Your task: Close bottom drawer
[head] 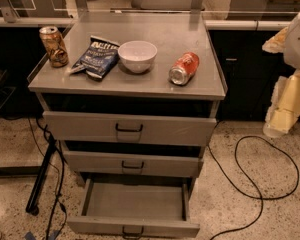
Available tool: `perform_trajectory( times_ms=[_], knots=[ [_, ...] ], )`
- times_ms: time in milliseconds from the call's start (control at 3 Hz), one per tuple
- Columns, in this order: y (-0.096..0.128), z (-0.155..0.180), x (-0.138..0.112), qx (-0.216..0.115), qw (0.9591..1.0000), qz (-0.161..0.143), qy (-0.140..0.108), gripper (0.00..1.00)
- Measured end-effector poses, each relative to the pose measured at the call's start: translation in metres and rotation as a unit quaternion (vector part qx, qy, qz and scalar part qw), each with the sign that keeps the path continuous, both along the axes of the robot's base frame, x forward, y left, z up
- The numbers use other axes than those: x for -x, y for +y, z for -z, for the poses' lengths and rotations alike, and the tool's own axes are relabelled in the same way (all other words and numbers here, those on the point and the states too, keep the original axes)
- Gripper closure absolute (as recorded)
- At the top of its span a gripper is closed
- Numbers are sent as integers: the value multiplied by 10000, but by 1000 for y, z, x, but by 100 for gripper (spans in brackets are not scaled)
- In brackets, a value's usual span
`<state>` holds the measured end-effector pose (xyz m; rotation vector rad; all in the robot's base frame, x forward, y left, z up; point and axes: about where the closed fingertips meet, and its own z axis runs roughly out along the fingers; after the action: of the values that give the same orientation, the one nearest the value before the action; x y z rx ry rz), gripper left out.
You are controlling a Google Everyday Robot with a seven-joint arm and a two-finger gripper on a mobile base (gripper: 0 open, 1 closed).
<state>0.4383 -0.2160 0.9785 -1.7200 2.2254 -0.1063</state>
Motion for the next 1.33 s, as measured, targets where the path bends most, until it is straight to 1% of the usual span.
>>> perform_trajectory(
  times_ms=[333, 667, 1000, 1333],
  knots=[
    [0, 0, 0, 0, 10000, 0, 0, 0],
    [0, 0, 0, 0, 10000, 0, 0, 26],
    [0, 0, 0, 0, 10000, 0, -1, 57],
    [0, 0, 0, 0, 10000, 0, -1, 80]
  ],
)
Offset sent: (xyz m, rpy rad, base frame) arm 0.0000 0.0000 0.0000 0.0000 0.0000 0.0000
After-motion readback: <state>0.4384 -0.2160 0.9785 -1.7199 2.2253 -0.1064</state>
